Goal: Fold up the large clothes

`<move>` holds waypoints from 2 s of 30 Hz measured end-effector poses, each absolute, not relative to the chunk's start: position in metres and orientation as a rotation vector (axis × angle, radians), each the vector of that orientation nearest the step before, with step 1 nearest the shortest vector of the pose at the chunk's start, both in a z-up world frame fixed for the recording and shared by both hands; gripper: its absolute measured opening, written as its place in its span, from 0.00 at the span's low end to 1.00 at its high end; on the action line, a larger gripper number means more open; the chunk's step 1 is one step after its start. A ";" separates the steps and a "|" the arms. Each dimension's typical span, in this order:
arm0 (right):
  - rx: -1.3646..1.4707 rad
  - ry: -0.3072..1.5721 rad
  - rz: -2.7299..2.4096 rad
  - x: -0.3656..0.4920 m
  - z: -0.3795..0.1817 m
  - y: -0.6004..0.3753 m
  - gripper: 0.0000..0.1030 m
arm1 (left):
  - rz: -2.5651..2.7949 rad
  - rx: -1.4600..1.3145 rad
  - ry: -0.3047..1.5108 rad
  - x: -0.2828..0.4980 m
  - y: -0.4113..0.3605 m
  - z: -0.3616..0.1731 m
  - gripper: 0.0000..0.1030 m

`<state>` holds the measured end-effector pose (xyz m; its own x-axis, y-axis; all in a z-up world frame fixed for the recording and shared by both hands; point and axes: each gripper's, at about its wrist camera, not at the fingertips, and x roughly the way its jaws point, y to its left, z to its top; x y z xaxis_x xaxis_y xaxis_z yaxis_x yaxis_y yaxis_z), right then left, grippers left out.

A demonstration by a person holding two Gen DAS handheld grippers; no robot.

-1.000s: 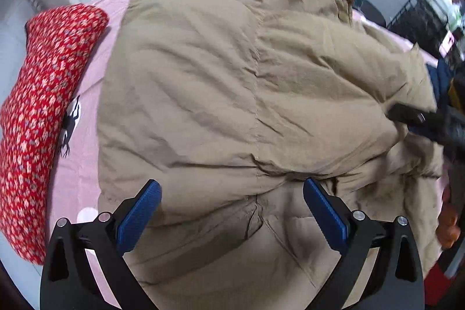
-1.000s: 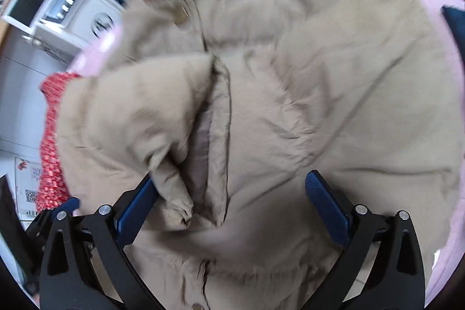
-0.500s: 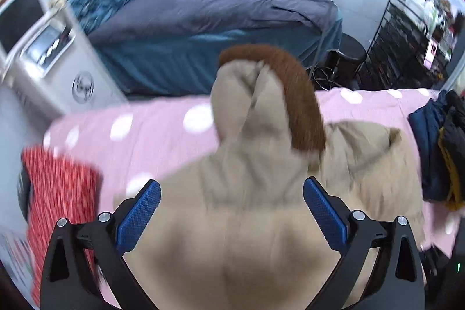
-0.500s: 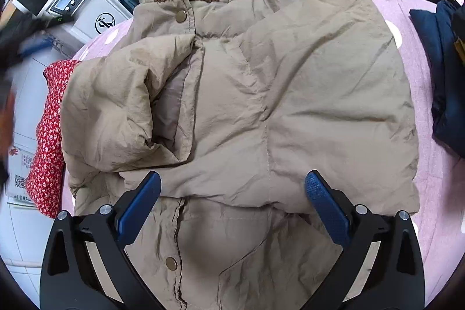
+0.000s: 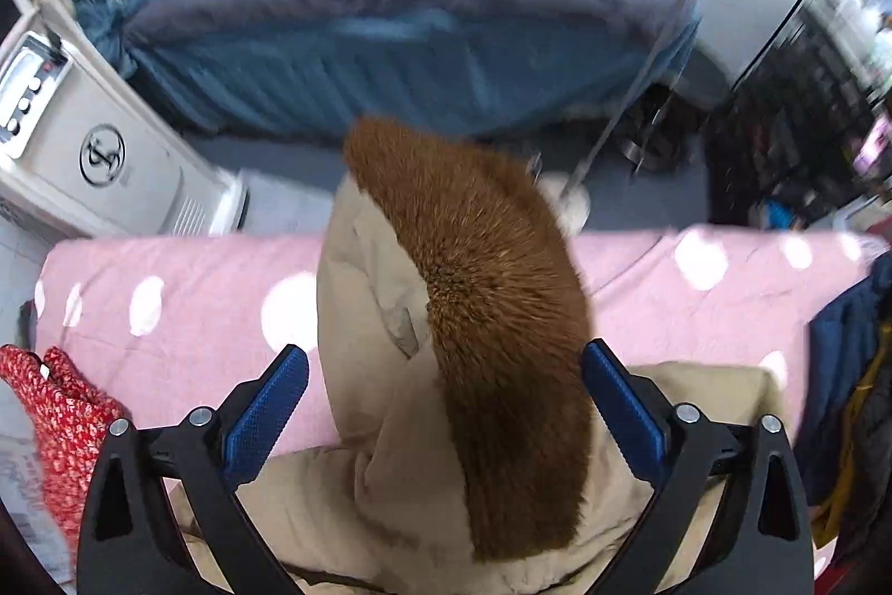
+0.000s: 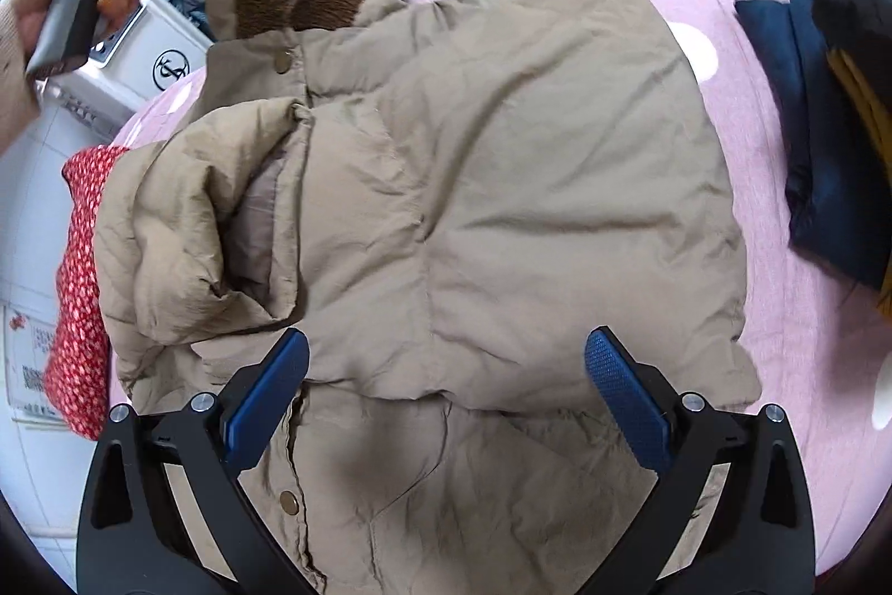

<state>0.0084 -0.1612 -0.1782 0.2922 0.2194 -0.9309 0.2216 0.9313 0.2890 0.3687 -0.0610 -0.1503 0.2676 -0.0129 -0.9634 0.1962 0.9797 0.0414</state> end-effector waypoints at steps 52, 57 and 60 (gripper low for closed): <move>0.586 1.302 0.180 0.354 -0.194 -0.120 0.95 | -0.365 -0.069 1.139 0.118 0.036 -0.152 0.17; 0.580 1.419 0.138 0.383 -0.238 -0.100 0.80 | -0.369 -0.067 1.137 0.118 0.036 -0.155 0.17; 0.550 1.430 0.151 0.385 -0.245 -0.096 0.38 | -0.371 -0.058 1.136 0.118 0.035 -0.154 0.17</move>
